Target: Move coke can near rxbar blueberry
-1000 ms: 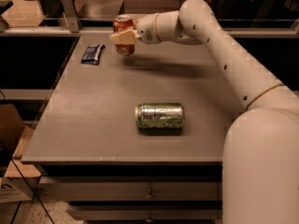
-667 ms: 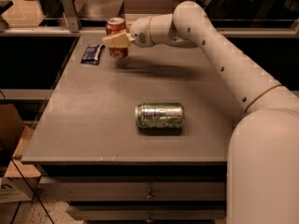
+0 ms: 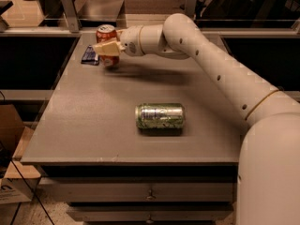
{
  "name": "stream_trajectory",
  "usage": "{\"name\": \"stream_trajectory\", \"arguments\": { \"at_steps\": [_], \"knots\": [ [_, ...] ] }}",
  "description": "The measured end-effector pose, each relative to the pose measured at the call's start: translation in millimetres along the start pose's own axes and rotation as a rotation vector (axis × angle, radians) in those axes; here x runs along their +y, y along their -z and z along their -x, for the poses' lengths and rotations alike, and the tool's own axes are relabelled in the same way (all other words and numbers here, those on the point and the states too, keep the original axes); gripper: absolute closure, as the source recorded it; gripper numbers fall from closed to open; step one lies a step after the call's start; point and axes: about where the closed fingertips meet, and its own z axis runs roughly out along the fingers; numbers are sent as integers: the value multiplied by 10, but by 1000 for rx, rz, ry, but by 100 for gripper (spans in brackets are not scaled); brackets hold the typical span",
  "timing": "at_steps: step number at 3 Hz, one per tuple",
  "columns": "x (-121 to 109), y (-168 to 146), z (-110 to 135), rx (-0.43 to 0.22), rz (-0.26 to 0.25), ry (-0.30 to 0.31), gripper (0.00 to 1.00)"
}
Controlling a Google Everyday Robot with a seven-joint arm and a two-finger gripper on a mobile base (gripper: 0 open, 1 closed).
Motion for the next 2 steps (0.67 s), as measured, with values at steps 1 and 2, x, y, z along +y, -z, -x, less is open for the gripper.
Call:
{"name": "stream_trajectory", "arguments": {
  "at_steps": [1,2],
  "knots": [
    [17,-31,3,-1,4,0,15],
    [36,-58,2,-1,9,0,0]
  ]
}}
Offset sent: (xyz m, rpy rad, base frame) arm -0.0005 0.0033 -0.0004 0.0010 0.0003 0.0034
